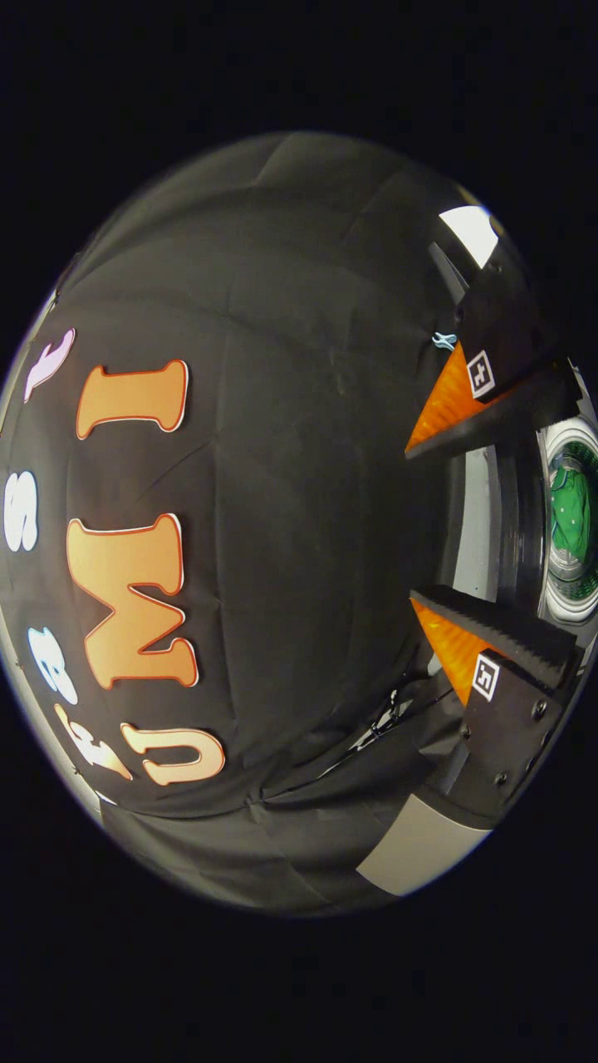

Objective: Put the clothes into the washing machine and then close the washing machine lid.

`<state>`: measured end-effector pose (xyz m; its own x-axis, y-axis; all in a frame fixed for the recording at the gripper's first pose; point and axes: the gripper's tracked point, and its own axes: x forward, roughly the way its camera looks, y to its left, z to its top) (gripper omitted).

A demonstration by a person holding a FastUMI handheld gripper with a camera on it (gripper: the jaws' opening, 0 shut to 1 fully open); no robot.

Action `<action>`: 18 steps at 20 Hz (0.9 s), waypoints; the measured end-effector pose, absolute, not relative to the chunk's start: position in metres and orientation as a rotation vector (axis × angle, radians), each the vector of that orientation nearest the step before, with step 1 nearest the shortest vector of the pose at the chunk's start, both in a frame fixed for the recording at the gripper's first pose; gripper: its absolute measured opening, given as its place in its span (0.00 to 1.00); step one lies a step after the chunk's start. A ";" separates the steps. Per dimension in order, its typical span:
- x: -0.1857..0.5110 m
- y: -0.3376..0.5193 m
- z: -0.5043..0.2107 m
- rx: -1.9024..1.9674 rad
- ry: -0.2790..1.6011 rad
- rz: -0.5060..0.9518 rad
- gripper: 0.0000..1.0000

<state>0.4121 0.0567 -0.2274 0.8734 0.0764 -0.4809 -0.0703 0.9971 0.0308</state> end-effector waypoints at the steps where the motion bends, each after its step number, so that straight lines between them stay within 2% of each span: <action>1: 0.407 0.057 -0.227 0.013 0.500 0.075 0.96; 18: 0.305 0.055 -0.241 0.010 0.476 0.061 0.96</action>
<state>0.3055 0.0551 -0.2410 0.8870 0.0613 -0.4577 -0.0567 0.9981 0.0239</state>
